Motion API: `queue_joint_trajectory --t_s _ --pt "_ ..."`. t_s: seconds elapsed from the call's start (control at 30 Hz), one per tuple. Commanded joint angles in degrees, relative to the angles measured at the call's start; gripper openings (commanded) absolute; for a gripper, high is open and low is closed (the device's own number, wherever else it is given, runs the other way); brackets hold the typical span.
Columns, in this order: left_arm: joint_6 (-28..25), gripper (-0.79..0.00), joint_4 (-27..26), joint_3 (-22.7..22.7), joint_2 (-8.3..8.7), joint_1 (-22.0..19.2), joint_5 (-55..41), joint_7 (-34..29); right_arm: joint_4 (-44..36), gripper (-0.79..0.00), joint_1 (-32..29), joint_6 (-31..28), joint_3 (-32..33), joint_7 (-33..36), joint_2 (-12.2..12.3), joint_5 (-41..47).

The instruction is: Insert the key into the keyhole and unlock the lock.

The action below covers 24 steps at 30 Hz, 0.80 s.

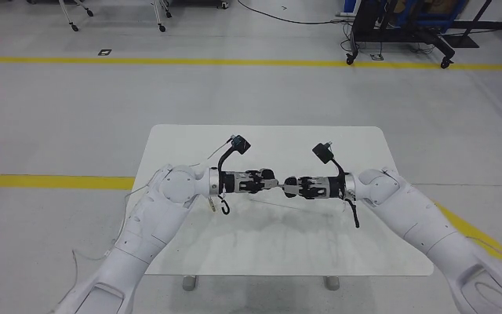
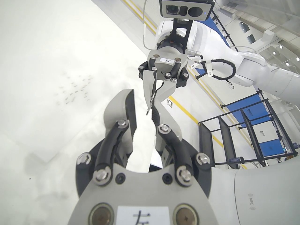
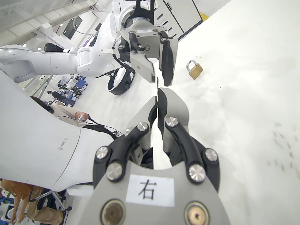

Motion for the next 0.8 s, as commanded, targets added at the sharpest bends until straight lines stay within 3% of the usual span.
queue_joint_trajectory --t_s 0.0,0.3,0.4,0.5,0.63,0.7,0.77 --pt "0.0 0.0 0.0 0.0 0.0 0.0 0.0 0.0 0.0 -0.785 -0.3 0.0 1.2 0.0 0.1 -0.3" --pt "0.0 0.0 0.0 0.0 0.0 0.0 0.0 0.0 0.9 -0.785 -0.9 0.0 3.2 0.0 0.5 -1.0" --pt "1.5 0.0 -2.3 -0.4 0.16 0.4 2.4 2.5 0.9 -0.785 -0.9 0.0 3.2 0.0 0.5 -1.0" --pt "3.3 0.0 -5.6 -2.9 1.26 1.5 7.3 2.6 0.9 -0.785 -0.9 0.0 3.2 0.0 0.5 -1.0" --pt "2.5 0.0 -10.1 -9.8 3.93 5.3 15.0 -0.4 0.9 -0.785 -0.9 0.0 3.2 0.0 0.5 -1.0" --pt "4.5 0.0 -11.5 -13.0 5.04 7.3 20.1 -1.2 0.9 -0.785 -0.9 0.0 3.2 0.0 0.5 -1.0" --pt "4.5 0.0 -11.5 -13.0 5.04 7.3 20.1 -1.2 0.9 -0.785 -0.9 0.0 3.2 0.0 0.5 -1.0"
